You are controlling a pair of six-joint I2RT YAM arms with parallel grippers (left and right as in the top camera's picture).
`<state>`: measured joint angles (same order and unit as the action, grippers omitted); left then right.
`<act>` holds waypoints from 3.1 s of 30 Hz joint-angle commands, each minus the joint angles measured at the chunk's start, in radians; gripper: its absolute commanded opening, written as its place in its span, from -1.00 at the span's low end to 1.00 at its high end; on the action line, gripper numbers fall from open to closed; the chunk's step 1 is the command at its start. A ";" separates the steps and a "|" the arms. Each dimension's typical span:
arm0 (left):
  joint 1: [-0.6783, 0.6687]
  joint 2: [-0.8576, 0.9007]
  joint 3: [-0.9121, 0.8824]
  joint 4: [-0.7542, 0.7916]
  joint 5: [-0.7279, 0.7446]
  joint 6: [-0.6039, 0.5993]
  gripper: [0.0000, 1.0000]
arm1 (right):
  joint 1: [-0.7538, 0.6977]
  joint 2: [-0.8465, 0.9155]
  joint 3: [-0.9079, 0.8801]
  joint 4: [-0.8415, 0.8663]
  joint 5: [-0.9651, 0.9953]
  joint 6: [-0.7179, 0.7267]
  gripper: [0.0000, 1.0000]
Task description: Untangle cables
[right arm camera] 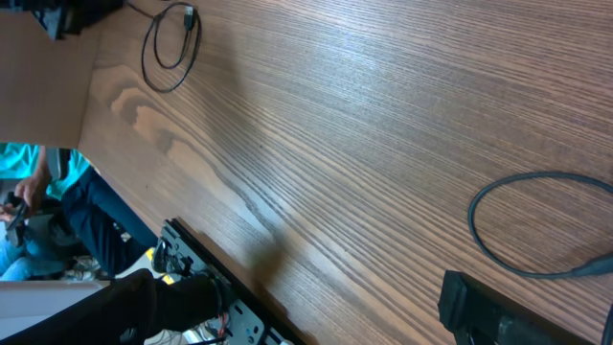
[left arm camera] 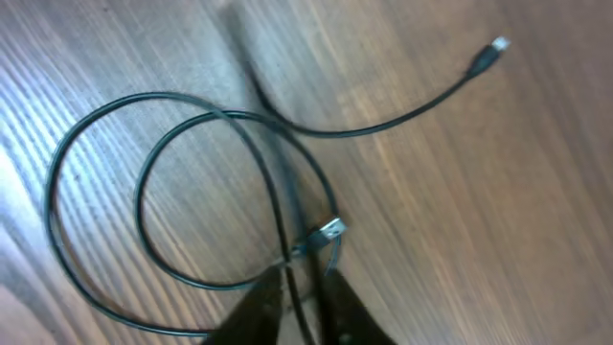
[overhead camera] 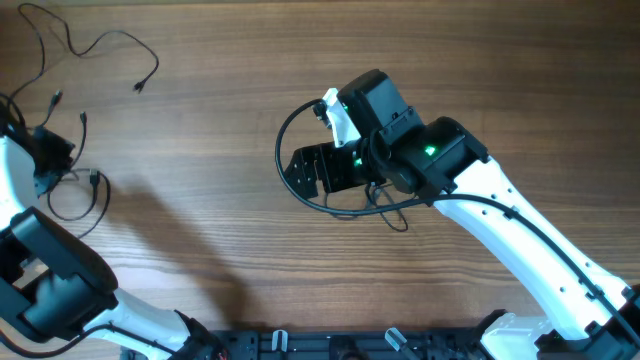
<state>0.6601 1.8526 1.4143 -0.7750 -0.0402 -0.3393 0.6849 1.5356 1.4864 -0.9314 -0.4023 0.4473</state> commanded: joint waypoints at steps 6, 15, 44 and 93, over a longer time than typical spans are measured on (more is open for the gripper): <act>-0.032 -0.021 -0.007 0.098 0.163 0.078 0.82 | 0.005 0.012 -0.006 -0.001 0.010 0.005 0.92; -0.135 0.124 -0.008 0.111 -0.040 0.079 0.33 | 0.005 0.012 -0.006 -0.032 0.011 0.005 0.92; 0.199 -0.019 -0.290 0.040 -0.130 -0.296 0.86 | 0.005 0.012 -0.006 -0.039 0.011 -0.003 0.94; -0.580 -0.401 -0.290 -0.060 0.472 -0.057 1.00 | -0.370 -0.036 -0.008 -0.348 0.280 -0.032 0.99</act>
<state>0.1909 1.4120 1.1297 -0.8204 0.4328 -0.4816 0.3420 1.5215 1.4815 -1.2205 -0.2119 0.4446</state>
